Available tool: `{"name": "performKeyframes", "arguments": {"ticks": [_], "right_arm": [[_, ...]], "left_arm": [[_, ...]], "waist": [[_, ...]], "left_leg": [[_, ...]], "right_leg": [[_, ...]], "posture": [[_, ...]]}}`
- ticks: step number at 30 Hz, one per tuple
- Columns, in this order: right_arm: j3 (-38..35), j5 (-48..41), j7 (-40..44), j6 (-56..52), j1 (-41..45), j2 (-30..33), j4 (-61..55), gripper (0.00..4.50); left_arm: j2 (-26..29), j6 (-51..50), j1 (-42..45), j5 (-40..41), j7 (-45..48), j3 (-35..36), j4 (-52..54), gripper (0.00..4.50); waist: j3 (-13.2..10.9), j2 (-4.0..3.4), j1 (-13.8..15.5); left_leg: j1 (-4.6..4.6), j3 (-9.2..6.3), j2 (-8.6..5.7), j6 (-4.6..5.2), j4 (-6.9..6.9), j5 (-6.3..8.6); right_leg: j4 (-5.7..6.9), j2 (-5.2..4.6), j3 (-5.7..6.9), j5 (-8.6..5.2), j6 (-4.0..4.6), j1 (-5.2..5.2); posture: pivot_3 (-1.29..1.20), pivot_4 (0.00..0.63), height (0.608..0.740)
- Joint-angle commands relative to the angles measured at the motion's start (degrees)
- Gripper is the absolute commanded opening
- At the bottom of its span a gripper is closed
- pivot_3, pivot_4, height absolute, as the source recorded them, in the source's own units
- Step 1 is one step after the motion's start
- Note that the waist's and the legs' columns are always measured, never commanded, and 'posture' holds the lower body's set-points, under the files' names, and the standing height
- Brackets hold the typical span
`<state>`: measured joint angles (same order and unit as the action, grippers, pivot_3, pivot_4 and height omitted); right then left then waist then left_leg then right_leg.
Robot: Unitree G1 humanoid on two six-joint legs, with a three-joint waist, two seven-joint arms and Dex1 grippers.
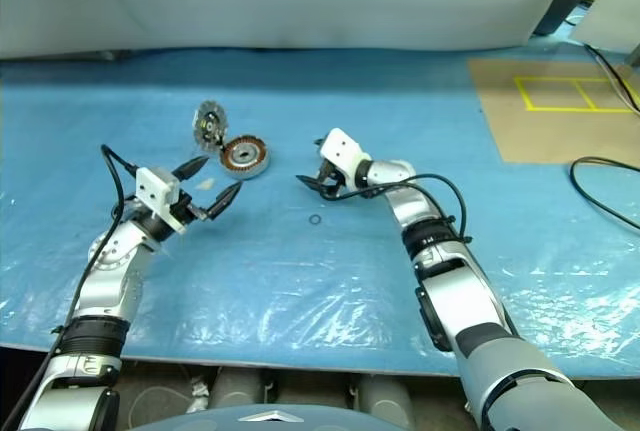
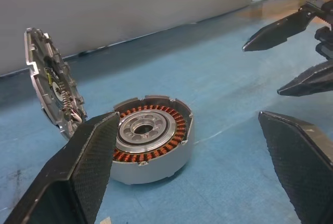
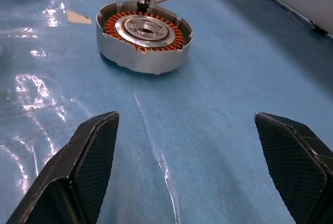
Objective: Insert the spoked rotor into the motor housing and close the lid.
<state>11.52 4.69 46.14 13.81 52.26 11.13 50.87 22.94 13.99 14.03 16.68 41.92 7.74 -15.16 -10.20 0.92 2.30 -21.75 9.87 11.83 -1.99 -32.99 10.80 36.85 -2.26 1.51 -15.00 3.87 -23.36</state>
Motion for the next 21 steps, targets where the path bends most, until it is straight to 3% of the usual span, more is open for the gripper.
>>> {"name": "performKeyframes", "arguments": {"ticks": [1,11,21], "right_arm": [[1.08,0.46,2.17,2.0,5.89,-2.49,2.88,4.35],[7.23,10.78,-4.24,-4.73,22.12,-13.26,22.17,4.35],[9.42,16.49,-10.19,-11.23,23.91,-20.79,26.99,4.35]], "left_arm": [[0.24,0.91,-3.1,0.9,-1.36,1.91,4.4,4.5],[-2.13,0.3,-17.5,0.47,-8.63,4.49,16.86,4.5],[-3.27,-1.25,-25.21,-0.62,-12.98,4.14,24.63,4.5]], "waist": [[-0.01,-0.01,-0.18],[-0.06,-0.1,0.31],[-0.23,-0.38,0.24]], "left_leg": [[0.0,0.0,0.02,0.02,0.0,-0.01],[-0.11,0.03,0.08,0.04,0.03,0.07],[-0.04,0.04,0.12,0.0,0.03,0.13]], "right_leg": [[0.0,0.01,0.0,0.0,0.01,-0.01],[-0.03,-0.02,0.11,-0.16,0.28,-0.09],[-0.01,-0.02,0.08,-0.17,0.29,-0.08]], "posture": [[0.0,0.15,0.74],[0.0,0.15,0.74],[0.0,0.15,0.74]]}}
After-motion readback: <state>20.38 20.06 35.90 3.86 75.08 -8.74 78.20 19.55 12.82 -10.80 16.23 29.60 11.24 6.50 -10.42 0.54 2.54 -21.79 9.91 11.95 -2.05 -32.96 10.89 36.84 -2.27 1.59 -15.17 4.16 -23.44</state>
